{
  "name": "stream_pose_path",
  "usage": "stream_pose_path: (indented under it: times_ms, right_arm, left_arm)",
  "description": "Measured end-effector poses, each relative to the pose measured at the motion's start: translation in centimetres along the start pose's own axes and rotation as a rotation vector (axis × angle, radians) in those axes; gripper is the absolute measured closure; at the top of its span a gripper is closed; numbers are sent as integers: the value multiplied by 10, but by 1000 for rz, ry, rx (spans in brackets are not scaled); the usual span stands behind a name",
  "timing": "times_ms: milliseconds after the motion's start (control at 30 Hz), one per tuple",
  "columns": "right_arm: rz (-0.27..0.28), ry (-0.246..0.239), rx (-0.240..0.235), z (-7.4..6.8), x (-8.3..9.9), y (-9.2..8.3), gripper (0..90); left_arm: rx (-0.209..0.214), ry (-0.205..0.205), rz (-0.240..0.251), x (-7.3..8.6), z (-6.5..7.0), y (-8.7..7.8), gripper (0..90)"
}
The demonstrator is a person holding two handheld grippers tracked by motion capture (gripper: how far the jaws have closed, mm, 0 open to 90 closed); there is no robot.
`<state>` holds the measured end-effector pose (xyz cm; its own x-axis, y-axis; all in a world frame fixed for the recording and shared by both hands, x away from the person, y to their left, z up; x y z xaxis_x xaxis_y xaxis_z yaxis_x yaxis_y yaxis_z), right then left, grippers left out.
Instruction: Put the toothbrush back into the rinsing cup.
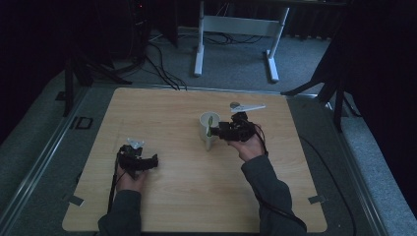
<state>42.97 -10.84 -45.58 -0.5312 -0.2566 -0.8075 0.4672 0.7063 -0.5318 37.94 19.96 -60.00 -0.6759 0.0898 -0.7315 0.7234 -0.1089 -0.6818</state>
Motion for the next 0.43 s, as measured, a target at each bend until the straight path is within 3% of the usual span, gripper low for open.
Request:
stream_pose_path:
  times_ms: [433]
  right_arm:
    - [-30,-11,-23,0,14,-5,465]
  left_arm:
    - [0,0,0,0,0,0,70]
Point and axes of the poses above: each handheld gripper's, and its own axes: y roughly forward along the jaws, x roughly out of its underside, z roughly to its right, the point moved 5 cm from there along y, roughly forward along the jaws, and after that the axes turned 3 degrees about z, right-handed, at the moved point
